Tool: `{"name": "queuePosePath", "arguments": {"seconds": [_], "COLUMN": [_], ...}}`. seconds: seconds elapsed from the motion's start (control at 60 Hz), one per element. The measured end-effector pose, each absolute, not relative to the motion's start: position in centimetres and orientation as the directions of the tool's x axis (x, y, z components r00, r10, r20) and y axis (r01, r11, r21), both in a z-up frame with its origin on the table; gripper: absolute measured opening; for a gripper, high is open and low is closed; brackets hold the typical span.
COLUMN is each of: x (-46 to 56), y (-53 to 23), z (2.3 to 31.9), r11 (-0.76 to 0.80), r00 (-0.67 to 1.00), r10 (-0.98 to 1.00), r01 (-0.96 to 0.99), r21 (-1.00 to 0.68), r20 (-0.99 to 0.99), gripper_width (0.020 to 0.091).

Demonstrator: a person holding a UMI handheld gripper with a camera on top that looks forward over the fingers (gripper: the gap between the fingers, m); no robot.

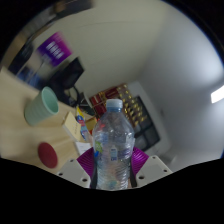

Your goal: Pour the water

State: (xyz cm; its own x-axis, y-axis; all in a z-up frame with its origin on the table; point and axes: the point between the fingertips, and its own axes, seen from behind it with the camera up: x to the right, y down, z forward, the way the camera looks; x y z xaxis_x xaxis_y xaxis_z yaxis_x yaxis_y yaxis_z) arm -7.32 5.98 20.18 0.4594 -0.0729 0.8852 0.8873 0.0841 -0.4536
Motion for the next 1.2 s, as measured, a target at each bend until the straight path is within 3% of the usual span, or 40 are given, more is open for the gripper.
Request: {"name": "queuePosePath", "arguments": {"seconds": [0.15,0.333,0.517,0.8,0.867,0.917,1.033,1.133,1.2], "x": [-11.9,-14.3,-15.4,-15.5,-15.5,-15.1,-14.2,-14.2,-14.7], "y": [9.0,10.7,11.7,11.3,11.2,10.9,10.8,9.5,10.0], "z": [21.7,21.5,21.3,21.7,21.9,22.5,22.0,19.5,17.2], "r11": [0.094,0.071,0.063,0.067,0.098,0.116,0.156,0.167,0.114], "r00": [-0.139,-0.532,-0.637,-0.653,-0.584,-0.439,0.208,0.746,0.921], "r10": [-0.146,-0.187,-0.195,-0.195,-0.199,-0.191,-0.09,0.05,0.162], "r01": [0.984,0.831,0.751,0.736,0.787,0.878,0.969,0.649,0.339], "r21": [0.153,0.552,0.658,0.674,0.609,0.465,-0.192,-0.742,-0.934], "r20": [0.98,0.825,0.746,0.732,0.787,0.878,0.974,0.664,0.354], "gripper_width": [0.0459,0.046,0.0463,0.0462,0.046,0.0459,0.0457,0.0458,0.0456]}}
